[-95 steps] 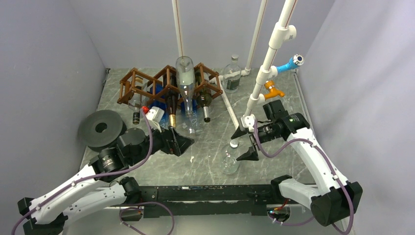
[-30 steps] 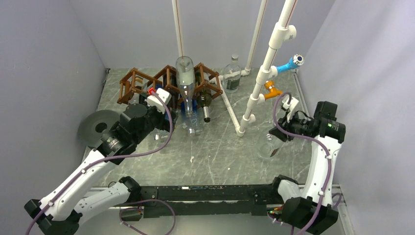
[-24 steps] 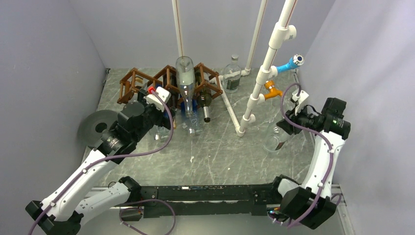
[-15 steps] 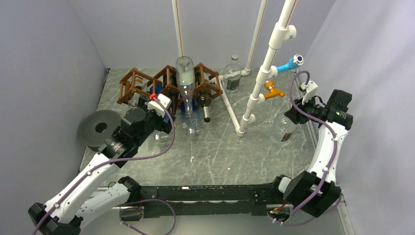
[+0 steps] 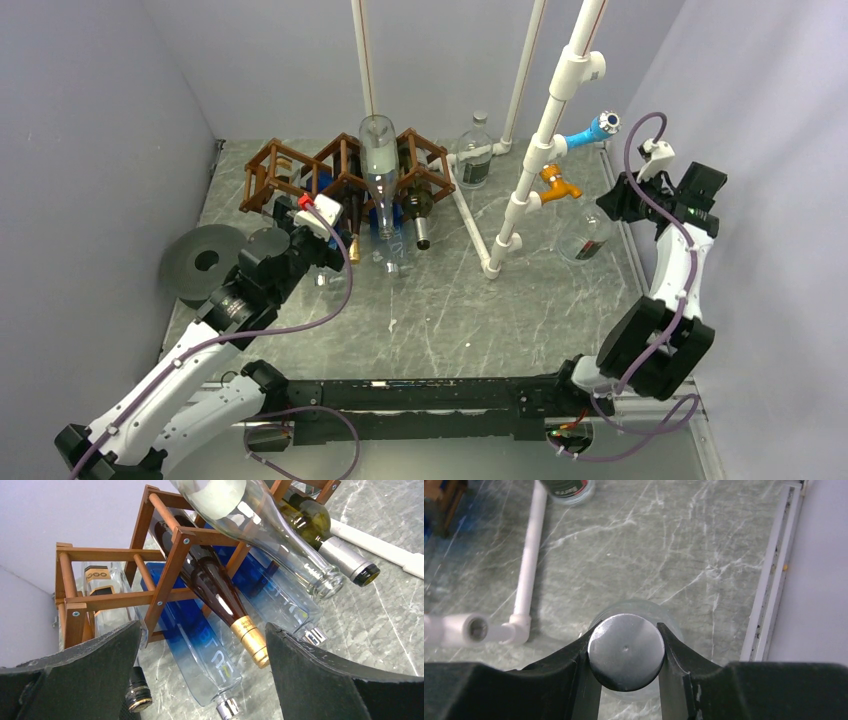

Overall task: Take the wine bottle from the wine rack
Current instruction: Place the wine bottle at the corner of the board.

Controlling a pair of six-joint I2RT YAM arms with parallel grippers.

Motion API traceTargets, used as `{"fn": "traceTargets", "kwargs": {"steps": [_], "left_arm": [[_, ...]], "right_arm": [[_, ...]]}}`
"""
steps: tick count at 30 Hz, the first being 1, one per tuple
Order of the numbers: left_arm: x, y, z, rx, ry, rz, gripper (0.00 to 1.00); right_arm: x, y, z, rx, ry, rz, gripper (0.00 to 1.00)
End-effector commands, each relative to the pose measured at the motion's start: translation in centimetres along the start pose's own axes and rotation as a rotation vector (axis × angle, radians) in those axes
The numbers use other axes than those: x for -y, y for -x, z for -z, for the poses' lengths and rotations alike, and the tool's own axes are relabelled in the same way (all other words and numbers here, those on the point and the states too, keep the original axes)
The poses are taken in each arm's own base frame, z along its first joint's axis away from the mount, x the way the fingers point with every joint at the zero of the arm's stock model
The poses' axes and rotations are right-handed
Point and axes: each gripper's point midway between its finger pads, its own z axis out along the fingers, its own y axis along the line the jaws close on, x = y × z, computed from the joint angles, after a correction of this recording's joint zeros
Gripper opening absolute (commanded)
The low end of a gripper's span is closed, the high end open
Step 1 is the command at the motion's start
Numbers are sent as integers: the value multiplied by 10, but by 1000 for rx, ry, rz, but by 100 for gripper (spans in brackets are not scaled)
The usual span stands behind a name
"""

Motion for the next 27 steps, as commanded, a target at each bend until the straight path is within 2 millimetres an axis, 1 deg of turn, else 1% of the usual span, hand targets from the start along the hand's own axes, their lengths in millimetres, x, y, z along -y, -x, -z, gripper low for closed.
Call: {"fn": "traceTargets", "kwargs": {"steps": [1, 4, 7, 12, 17, 21, 23, 24, 25, 27], "left_arm": [[-13, 11, 1, 49, 58, -5, 100], [-17, 10, 1, 46, 74, -6, 100], [-20, 7, 0, 41, 85, -7, 99], [-24, 4, -1, 34, 103, -14, 100], [-30, 2, 0, 36, 127, -19, 100], [-31, -1, -3, 29, 129, -23, 100], [-31, -3, -4, 22, 129, -26, 100], [-31, -3, -5, 19, 129, -27, 99], [-31, -4, -5, 17, 131, -28, 100], [-32, -5, -6, 15, 132, -28, 99]], "right_arm": [[32, 88, 4, 232, -90, 95, 0], [48, 96, -7, 249, -113, 56, 0], [57, 108, -19, 256, -152, 54, 0], [60, 129, -47, 272, -195, 71, 0], [69, 147, -74, 304, -243, 47, 0], [75, 154, -92, 324, -259, 27, 0], [77, 154, -102, 324, -268, 19, 0], [78, 160, -106, 342, -273, 30, 0], [78, 161, -112, 346, -274, 30, 0], [74, 167, -122, 354, -275, 41, 0]]}}
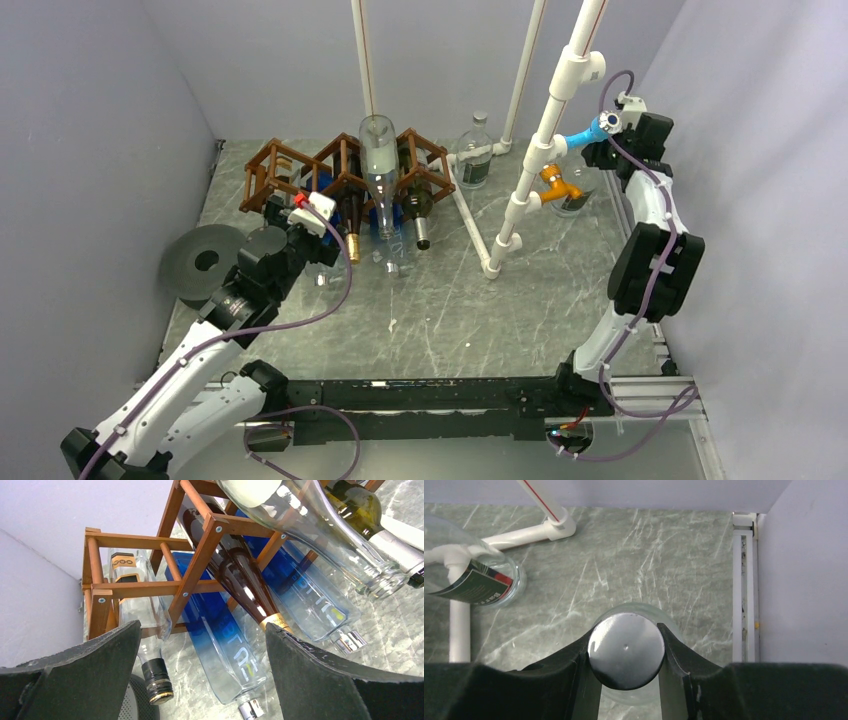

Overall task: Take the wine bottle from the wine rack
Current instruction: Place the wine bottle at the corner of the board.

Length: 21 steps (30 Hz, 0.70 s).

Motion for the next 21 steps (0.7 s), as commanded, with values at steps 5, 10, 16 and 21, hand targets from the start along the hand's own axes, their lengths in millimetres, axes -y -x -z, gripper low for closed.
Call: {"fn": "traceTargets", "kwargs": {"steps": [5, 10, 16, 21], "left_arm": [[-8, 7, -4, 29, 32, -1, 100], [-8, 5, -6, 23, 31, -1, 100], [-8, 6, -5, 26, 30, 0, 100], [-6, 8, -4, 33, 14, 8, 99]], "right_arm": [[-17, 119, -2, 331, -55, 139, 2], [-20, 112, -11, 321, -38, 132, 10], [-26, 111, -11, 320, -10, 130, 29], [-27, 101, -8, 297, 1, 133, 62]]}}
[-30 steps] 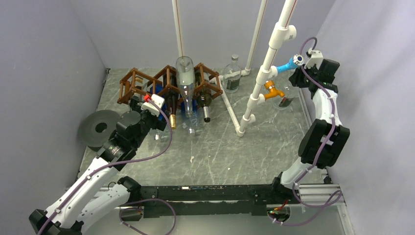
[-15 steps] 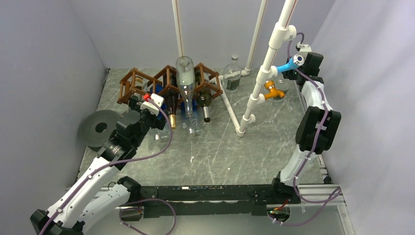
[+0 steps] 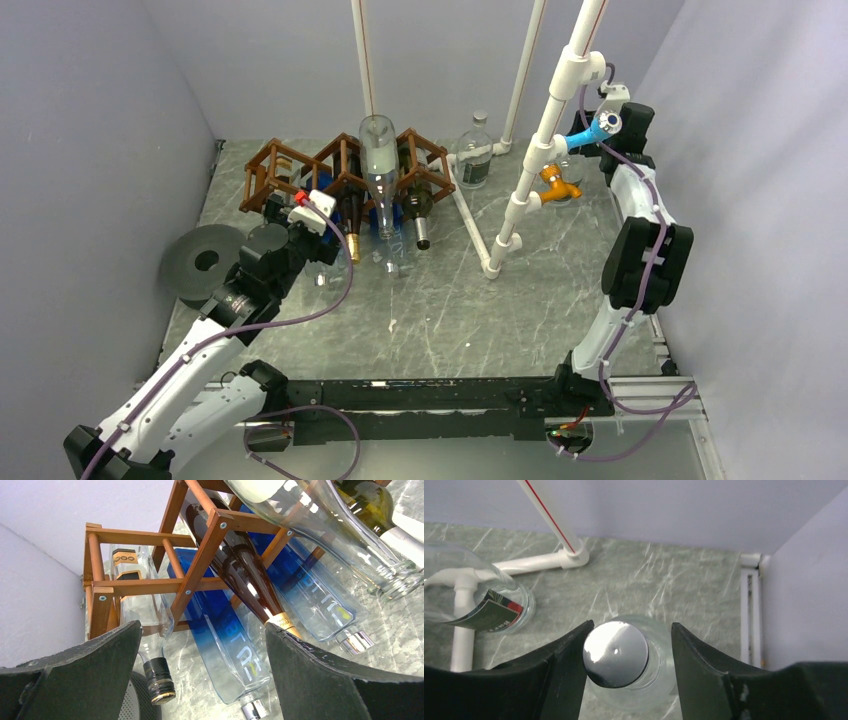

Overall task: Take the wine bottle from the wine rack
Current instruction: Place the wine bottle at the corner of the board.

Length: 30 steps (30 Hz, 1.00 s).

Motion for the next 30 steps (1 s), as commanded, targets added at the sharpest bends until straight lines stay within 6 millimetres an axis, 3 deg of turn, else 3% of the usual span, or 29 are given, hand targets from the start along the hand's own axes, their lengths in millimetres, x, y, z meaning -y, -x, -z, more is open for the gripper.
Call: {"fn": "traceTargets", "kwargs": {"steps": [1, 8, 12, 19, 30], "left_arm": [[-1, 12, 0, 49, -4, 16, 99], [-1, 15, 2, 58, -8, 25, 99], [0, 16, 4, 66, -14, 30, 99], [0, 21, 7, 85, -25, 43, 99], [3, 28, 13, 117, -49, 68, 99]], "right_arm": [[0, 85, 25, 238, -2, 78, 66], [1, 85, 48, 234, -2, 42, 84], [5, 92, 72, 249, 3, 21, 89], [3, 79, 116, 213, 41, -8, 95], [-10, 26, 182, 145, 42, -78, 99]]}}
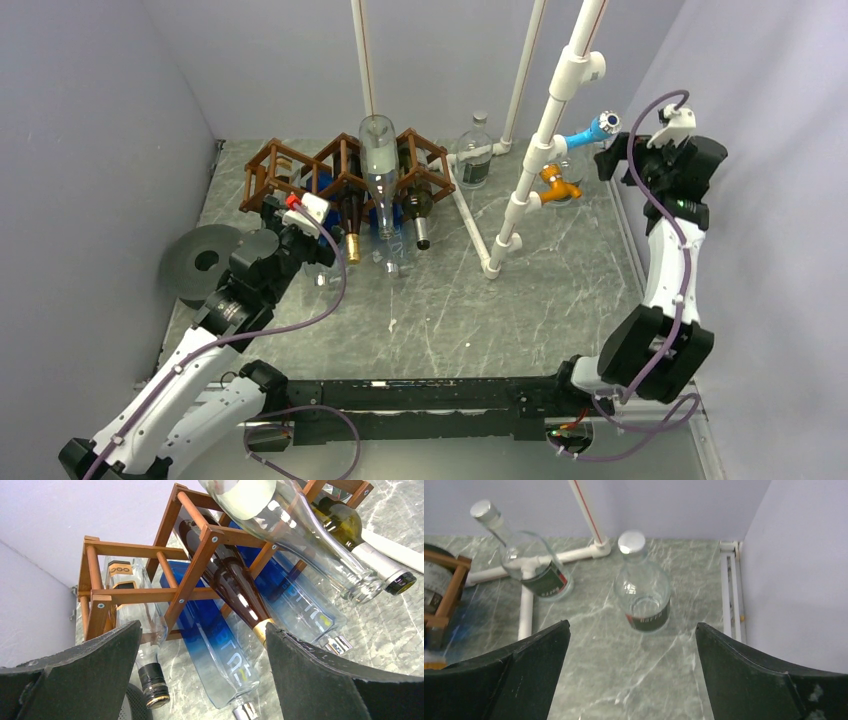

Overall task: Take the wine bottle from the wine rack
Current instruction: Place the wine bottle at the corner of the board.

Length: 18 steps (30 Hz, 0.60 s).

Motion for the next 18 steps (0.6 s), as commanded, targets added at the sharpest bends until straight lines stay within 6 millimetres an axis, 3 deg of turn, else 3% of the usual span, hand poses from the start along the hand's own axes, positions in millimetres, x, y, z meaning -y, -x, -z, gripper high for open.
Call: {"fn": "traceTargets", "kwargs": {"steps": [1, 10, 18], "left_arm": [[0, 15, 2, 57, -12, 34, 100], [11, 17, 5, 69, -63, 101, 100], [23, 28, 19, 40, -129, 268, 100]], "right_arm": [[-15, -14, 32, -15, 31, -29, 99], [-44, -43, 81, -43, 55, -28, 100], [-59, -65, 104, -77, 57, -45, 100]]}}
